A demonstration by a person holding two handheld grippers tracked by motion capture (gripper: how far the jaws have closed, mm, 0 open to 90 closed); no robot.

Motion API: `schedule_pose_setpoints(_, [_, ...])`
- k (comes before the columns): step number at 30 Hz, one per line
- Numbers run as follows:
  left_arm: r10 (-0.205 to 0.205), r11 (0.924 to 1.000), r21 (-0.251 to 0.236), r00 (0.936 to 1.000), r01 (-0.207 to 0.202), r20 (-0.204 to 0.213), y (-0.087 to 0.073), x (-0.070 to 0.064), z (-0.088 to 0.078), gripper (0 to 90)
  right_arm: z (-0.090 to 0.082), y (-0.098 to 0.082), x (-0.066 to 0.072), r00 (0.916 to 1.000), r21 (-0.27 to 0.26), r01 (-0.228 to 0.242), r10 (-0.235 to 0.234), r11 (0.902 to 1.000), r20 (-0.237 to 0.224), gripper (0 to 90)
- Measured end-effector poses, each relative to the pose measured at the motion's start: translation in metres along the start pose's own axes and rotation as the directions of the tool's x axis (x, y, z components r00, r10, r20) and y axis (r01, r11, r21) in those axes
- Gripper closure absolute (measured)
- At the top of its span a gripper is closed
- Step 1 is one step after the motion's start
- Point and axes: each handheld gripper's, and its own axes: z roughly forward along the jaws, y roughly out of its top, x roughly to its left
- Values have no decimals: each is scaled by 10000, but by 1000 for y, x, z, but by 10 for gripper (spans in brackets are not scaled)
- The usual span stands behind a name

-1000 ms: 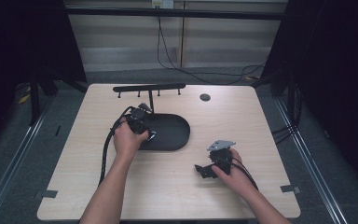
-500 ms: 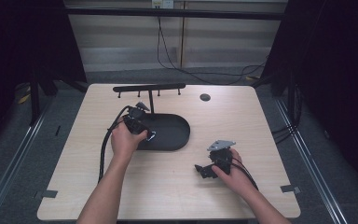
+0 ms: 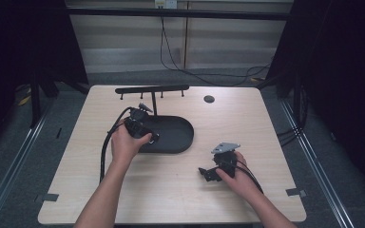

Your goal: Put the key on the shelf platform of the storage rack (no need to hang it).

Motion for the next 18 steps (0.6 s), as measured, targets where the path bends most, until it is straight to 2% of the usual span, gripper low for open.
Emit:
schedule_pose_setpoints(8, [291, 9995, -153, 9995, -290, 80, -6, 3, -7, 227, 0, 0, 0, 10000, 1, -1, 1, 10000, 2, 0])
schedule_pose_setpoints(13, [339, 9993, -174, 9991, -334, 258, -12, 3, -11, 201, 0, 0, 0, 10000, 1, 3, -3, 10000, 2, 0])
schedule_pose_setpoints(14, [492, 9987, -171, 9984, -487, 265, -13, 4, -13, 199, 0, 0, 0, 10000, 1, 0, 0, 10000, 1, 0])
schedule_pose_setpoints(15, [429, 9988, -242, 9986, -421, 308, -14, 3, -14, 194, 0, 0, 0, 10000, 1, 2, -2, 10000, 1, 0])
schedule_pose_setpoints(18, [658, 9977, -205, 9965, -648, 518, -18, 2, -16, 162, 0, 0, 0, 10000, 0, 0, 0, 10000, 3, 0])
